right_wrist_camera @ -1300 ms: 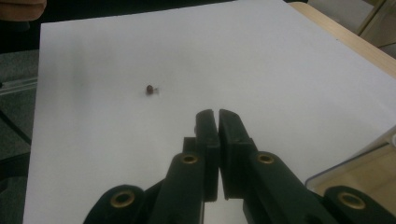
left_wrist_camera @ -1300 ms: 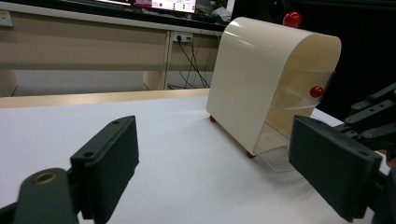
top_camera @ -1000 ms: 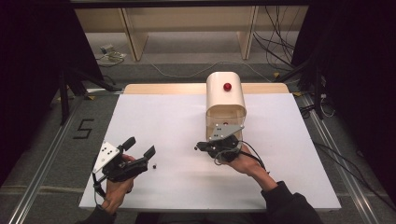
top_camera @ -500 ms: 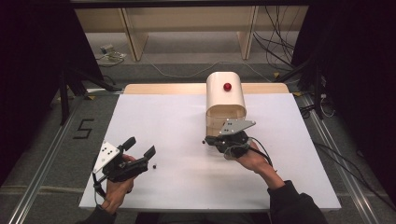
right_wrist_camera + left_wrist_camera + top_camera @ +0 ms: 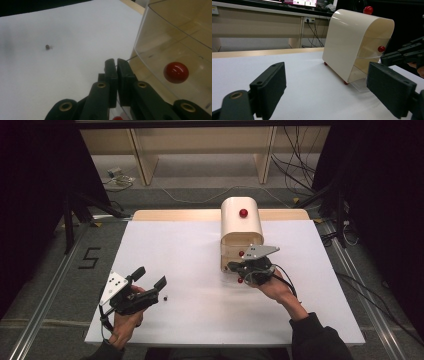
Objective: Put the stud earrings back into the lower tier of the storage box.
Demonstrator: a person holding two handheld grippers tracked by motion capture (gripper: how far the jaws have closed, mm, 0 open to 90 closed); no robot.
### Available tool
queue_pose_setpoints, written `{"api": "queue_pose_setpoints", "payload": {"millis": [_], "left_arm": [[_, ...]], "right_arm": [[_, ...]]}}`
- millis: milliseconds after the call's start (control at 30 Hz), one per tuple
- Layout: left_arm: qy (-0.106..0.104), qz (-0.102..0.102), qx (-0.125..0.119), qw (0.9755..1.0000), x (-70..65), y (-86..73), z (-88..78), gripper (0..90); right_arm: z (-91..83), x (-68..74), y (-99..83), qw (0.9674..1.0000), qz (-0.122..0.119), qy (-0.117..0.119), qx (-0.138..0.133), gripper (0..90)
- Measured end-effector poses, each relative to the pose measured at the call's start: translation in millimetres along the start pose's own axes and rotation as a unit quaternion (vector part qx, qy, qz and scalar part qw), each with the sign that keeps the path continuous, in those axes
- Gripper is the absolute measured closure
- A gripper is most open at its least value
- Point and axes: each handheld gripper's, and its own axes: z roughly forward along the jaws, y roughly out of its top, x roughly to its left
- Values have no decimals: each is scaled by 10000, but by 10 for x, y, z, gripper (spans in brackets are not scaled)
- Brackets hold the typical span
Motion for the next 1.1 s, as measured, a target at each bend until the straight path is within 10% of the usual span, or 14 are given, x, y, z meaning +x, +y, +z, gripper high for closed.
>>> {"api": "queue_pose_setpoints", "payload": {"millis": [1100], "left_arm": [[0,3,-4,10000,-4,0,1,155]], "right_arm": [[124,-45,-93,9984,-26,-435,358,790]]}}
